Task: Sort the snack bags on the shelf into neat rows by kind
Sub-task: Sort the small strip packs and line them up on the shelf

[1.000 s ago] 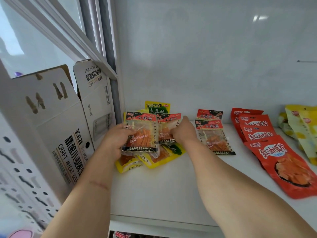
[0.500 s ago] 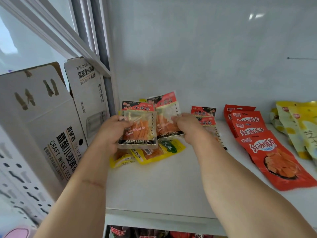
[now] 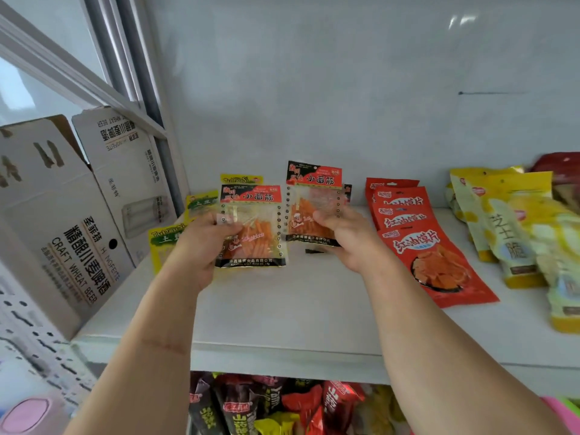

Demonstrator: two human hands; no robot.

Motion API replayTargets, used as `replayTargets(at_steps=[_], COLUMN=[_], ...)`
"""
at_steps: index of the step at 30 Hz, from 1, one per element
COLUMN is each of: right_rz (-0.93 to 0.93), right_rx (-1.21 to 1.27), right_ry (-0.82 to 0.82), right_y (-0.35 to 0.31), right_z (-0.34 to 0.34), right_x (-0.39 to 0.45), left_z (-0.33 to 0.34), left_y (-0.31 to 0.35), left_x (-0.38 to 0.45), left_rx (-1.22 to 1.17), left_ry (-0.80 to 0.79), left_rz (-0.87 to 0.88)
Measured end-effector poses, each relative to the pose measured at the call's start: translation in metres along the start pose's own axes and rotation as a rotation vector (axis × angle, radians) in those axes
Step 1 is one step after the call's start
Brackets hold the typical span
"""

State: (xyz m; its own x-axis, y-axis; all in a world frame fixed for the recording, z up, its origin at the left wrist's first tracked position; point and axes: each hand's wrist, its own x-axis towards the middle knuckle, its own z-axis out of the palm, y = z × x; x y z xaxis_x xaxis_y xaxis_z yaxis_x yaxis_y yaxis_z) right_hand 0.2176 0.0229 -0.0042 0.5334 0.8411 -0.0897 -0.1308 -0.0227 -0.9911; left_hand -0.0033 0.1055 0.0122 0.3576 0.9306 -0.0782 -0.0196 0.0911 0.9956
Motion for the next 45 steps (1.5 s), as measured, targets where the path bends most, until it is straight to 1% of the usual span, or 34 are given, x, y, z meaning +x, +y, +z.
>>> replayTargets(at_steps=[4,7,13,16,20,26,30,36,39,42,45], right_rz=[-0.124,-0.127,-0.198,-0.229,-0.253,-0.24,-0.234,-0.201,-0.214,-0.25,-0.256], right_rx=[-0.248,-0.374,-0.678,-0.76,-0.803,-0.823,-0.751,-0.702,-0.733,-0.738,-0.809], right_ry=[0.128,0.21,0.261,0.29,0.337,0.395,0.382,0.303,0.277,0.265,0.258], right_y=[0.019,0.031,0.036,0.04,0.044,0.044,0.042,0.033,0.035,0.041,0.047], right_z=[-0.026,-0.035,-0.035,-0.031,-0.027,-0.026,-0.031,-0.036,-0.038,-0.038,-0.039], right_x=[-0.002,-0.008,-0.014,-0.011,-0.001,0.005,0.0,-0.015,-0.018,-0.014,-0.007], left_z=[0.021,0.031,0.035,0.036,0.039,0.051,0.069,0.095,0.105,0.114,0.121], left_y=[-0.012,-0.019,-0.029,-0.031,-0.037,-0.045,-0.048,-0.053,-0.054,-0.056,-0.057], left_x=[-0.023,-0.036,-0.043,-0.04,-0.033,-0.02,-0.019,-0.015,-0.012,-0.01,-0.008], left_rx=[-0.003,0.005,0.084,0.102,0.132,0.137,0.152,0.164,0.229,0.405,0.571], left_ry=[0.012,0.039,0.076,0.077,0.076,0.046,0.018,-0.035,0.006,0.058,0.101], left_rz=[-0.017,-0.038,-0.041,-0.039,-0.05,-0.049,-0.043,-0.064,-0.036,0.029,0.059])
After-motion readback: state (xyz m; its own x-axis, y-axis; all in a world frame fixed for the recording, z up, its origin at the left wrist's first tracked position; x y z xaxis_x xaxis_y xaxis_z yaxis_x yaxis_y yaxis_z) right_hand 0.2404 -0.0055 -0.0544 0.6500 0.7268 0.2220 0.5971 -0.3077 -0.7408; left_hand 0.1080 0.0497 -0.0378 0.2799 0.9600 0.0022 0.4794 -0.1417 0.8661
